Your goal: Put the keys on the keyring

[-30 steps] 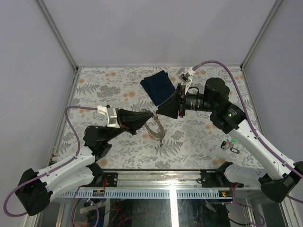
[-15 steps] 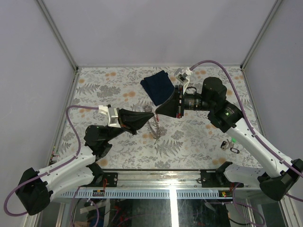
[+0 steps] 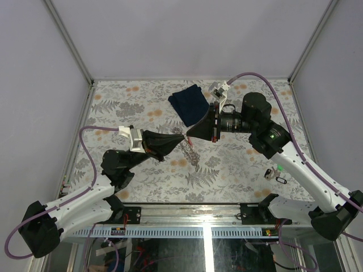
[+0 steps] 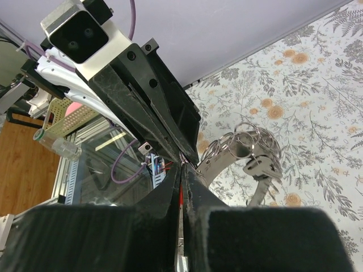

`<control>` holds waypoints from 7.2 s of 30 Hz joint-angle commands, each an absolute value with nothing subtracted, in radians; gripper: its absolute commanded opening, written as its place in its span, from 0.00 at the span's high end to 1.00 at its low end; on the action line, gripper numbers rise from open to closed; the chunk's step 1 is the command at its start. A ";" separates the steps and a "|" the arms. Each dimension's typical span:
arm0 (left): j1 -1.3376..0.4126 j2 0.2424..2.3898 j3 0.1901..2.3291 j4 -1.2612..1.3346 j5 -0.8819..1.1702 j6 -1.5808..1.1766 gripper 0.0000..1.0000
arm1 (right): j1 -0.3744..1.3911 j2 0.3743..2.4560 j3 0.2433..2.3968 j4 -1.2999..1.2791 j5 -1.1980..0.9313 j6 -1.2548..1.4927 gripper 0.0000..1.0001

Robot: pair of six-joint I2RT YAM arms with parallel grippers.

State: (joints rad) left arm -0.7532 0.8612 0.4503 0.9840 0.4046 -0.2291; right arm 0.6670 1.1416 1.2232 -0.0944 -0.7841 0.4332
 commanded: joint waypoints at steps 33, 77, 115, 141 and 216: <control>-0.757 0.851 0.515 1.002 0.413 -0.178 1.00 | 0.664 1.187 1.322 -0.317 -0.677 0.338 0.84; -0.757 0.946 0.599 1.067 0.730 -0.279 1.00 | 0.665 0.867 0.842 0.418 -0.921 0.021 0.69; -0.757 0.823 0.766 0.260 0.682 0.187 0.63 | 0.749 1.164 1.520 -0.836 -0.569 -0.350 1.00; -0.758 0.849 0.841 0.006 0.703 0.341 0.72 | 0.912 1.459 1.807 -1.138 -0.482 -0.303 1.00; -0.792 0.859 0.776 0.189 0.684 0.222 1.00 | 0.910 1.295 1.683 -0.831 -0.273 -0.194 0.59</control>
